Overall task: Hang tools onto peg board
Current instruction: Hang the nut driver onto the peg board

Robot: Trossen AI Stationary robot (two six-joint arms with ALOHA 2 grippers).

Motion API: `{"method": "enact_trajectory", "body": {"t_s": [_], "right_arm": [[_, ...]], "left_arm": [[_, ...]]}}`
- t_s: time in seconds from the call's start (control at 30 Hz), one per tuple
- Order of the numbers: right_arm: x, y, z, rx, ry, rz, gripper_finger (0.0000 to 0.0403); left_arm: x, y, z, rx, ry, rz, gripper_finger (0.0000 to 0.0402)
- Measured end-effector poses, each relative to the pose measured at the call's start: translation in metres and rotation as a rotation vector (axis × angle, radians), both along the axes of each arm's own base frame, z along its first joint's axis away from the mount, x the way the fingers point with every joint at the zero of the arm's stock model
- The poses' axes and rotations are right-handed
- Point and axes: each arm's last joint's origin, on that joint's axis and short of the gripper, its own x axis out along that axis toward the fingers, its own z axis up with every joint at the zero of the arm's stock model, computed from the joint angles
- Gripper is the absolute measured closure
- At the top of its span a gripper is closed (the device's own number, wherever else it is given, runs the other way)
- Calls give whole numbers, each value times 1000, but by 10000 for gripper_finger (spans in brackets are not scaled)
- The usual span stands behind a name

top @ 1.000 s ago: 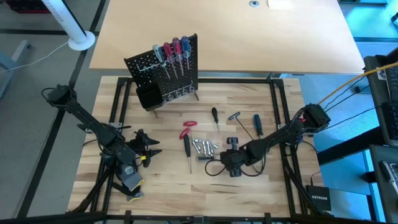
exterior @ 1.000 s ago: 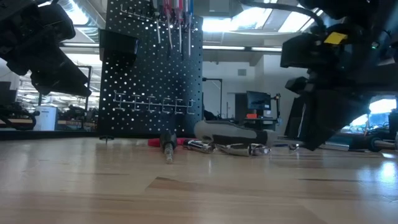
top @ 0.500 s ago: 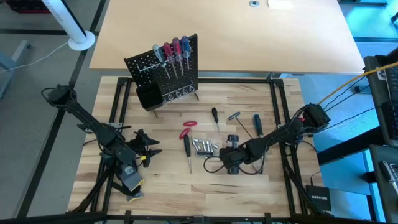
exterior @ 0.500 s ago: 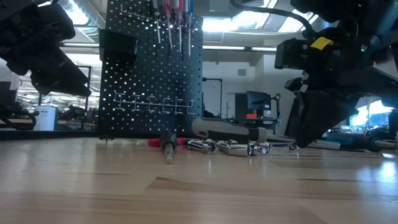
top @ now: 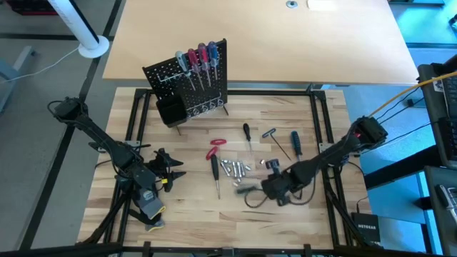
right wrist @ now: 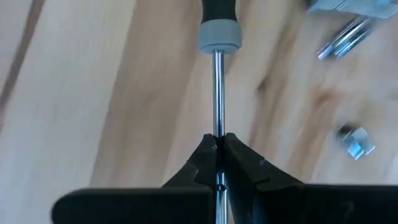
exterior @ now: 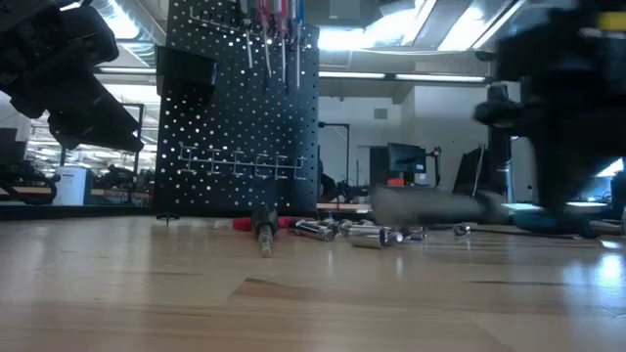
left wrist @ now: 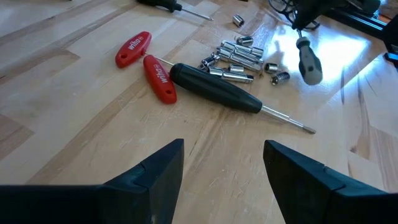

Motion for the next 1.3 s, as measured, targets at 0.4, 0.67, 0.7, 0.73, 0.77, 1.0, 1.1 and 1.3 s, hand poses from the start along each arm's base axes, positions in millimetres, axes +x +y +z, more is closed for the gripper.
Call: {"method": "enact_trajectory", "body": {"t_s": [0.4, 0.67, 0.7, 0.73, 0.77, 1.0, 1.1, 1.3], "right_arm": [[14, -3, -22, -76, 5, 45, 386], [31, -13, -23, -51, -54, 45, 386], [34, -14, -22, -53, -67, 38, 386], [35, -14, -21, -55, -76, 35, 386], [37, -15, -20, -62, -87, 38, 386], [47, -22, -21, -54, -135, 42, 386], [47, -21, -20, -53, -138, 41, 386], [40, -15, -3, -34, -193, 31, 386]], "left_arm": [[0, 0, 0, 9, 1, -6, 192], [0, 0, 0, 11, 3, -6, 192], [0, 0, 0, 11, 3, -6, 192], [0, 0, 0, 11, 3, -6, 192], [0, 0, 0, 10, 2, -6, 192], [0, 0, 0, 6, 1, -4, 192], [0, 0, 0, 7, 1, -4, 192], [0, 0, 0, 8, 2, -4, 192]]}}
